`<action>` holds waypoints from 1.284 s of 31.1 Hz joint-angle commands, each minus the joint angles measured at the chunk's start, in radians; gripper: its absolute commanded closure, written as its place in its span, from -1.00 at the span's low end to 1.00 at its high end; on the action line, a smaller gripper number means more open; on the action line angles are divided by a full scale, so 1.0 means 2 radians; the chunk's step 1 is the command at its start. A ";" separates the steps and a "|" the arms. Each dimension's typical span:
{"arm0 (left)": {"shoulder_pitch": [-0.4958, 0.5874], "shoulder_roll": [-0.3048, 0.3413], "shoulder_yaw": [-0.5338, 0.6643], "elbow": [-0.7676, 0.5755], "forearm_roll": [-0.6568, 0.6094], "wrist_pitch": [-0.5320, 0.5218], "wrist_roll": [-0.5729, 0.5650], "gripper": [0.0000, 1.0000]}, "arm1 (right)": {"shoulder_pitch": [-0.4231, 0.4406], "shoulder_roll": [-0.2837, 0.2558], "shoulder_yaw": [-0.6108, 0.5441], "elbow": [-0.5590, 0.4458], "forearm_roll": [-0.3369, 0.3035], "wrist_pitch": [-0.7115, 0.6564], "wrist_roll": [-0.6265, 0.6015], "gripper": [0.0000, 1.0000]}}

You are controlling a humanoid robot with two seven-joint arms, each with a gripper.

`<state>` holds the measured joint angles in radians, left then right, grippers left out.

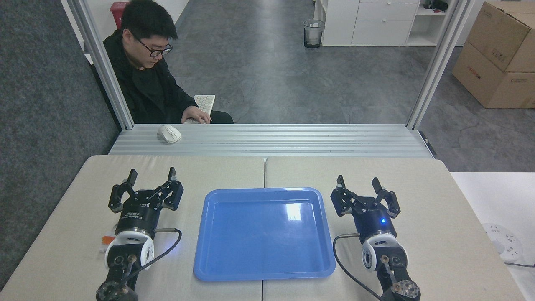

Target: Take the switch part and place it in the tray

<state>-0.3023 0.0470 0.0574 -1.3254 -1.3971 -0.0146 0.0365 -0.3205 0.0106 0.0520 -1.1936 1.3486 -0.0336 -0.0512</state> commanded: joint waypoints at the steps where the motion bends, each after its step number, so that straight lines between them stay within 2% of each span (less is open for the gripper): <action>1: 0.000 0.000 0.001 0.000 0.001 -0.001 0.000 -0.98 | 0.000 -0.001 -0.001 0.000 0.000 0.001 0.000 -1.00; 16: 0.000 0.003 0.001 0.003 0.001 -0.001 0.000 -0.98 | 0.000 -0.001 -0.001 0.000 0.000 0.001 0.000 -1.00; 40: 0.012 -0.014 -0.009 0.001 -0.006 -0.001 -0.001 -0.98 | 0.000 0.001 -0.003 0.000 -0.002 0.002 -0.001 -1.00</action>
<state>-0.2831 0.0380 0.0481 -1.3233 -1.4059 -0.0171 0.0365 -0.3206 0.0117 0.0475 -1.1935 1.3447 -0.0292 -0.0536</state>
